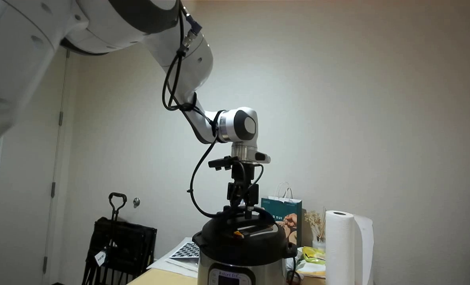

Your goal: Remove the black lid from the rice cooker and put it on the table

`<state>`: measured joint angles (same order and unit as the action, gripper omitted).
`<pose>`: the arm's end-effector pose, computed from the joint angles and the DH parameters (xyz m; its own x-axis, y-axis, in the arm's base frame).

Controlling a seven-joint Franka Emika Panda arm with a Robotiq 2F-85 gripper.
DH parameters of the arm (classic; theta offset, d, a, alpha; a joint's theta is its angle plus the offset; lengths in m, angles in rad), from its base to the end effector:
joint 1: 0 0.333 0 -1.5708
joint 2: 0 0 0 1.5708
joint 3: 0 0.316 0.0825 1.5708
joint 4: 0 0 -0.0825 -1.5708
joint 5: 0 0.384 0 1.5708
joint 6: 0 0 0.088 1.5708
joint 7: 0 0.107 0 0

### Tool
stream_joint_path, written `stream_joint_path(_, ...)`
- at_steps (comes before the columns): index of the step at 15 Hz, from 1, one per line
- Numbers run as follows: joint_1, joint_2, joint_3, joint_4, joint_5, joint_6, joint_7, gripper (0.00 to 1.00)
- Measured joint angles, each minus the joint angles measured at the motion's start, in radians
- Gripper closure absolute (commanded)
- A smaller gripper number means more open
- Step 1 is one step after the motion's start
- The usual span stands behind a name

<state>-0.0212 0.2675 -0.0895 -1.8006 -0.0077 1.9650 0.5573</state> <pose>0.6129 -0.0653 0.3904 0.7846 -0.6160 -0.0705 -0.6111 -0.7875 0.0797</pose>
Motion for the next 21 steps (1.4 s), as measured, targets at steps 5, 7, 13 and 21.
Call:
stream_joint_path(5, 0.001, 0.037, -0.001, 0.035, 0.0, 0.011, 0.0, 0.75)
stream_joint_path(7, 0.001, 0.041, -0.007, 0.043, 0.0, 0.007, 0.001, 0.8)
stream_joint_path(13, 0.002, 0.041, -0.009, 0.044, -0.003, 0.007, 0.003, 0.8)
stream_joint_path(21, 0.002, 0.038, -0.03, 0.068, -0.026, 0.003, 0.003, 0.24)
